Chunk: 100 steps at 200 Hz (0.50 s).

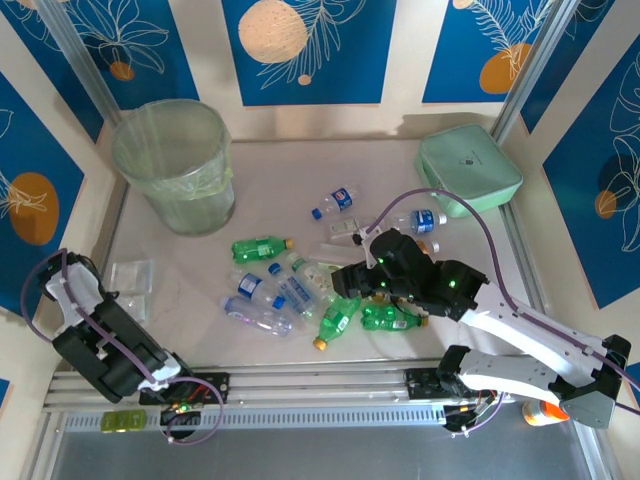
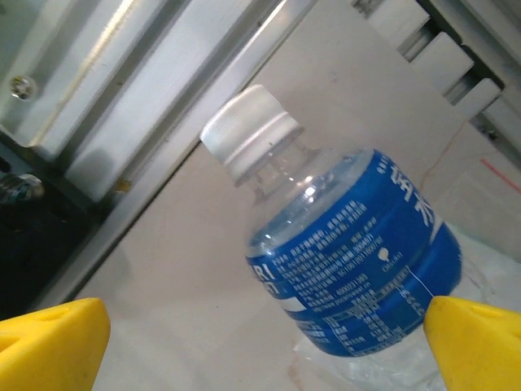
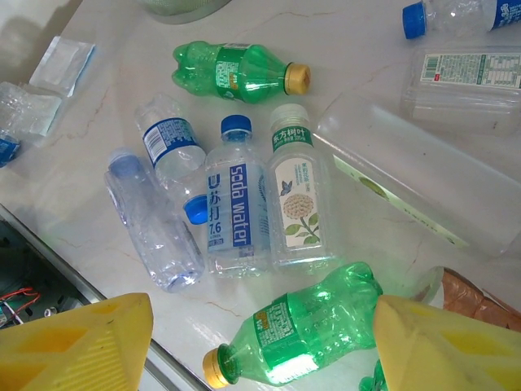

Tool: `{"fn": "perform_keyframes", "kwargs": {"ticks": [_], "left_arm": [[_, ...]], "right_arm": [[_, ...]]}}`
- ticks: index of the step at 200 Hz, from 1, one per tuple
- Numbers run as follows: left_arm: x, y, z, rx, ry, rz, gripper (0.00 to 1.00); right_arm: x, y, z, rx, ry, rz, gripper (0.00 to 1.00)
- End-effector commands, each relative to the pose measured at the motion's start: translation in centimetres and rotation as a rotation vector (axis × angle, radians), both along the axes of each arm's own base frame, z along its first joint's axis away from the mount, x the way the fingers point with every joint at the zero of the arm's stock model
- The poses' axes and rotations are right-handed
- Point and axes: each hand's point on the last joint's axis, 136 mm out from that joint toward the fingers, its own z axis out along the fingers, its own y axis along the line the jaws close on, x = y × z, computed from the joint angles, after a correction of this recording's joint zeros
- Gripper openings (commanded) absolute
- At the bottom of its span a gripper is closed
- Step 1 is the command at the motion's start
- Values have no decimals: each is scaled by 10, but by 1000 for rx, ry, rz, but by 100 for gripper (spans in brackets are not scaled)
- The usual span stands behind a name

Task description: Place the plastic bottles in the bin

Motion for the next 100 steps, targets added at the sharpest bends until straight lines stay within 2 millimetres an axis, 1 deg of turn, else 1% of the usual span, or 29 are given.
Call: {"fn": "perform_keyframes", "kwargs": {"ticks": [1, 42, 73, 100], "left_arm": [[6, 2, -12, -8, -26, 58, 99], [17, 20, -22, -10, 9, 35, 100], [27, 28, -33, -23, 12, 40, 89], [38, 27, -48, -40, -22, 56, 85]], "right_arm": [[-2, 0, -3, -9, 10, 20, 73], [-1, 7, -9, -11, 39, 20, 73], [2, 12, -11, -22, 56, 24, 73], [5, 17, -7, -24, 54, 22, 73]]}}
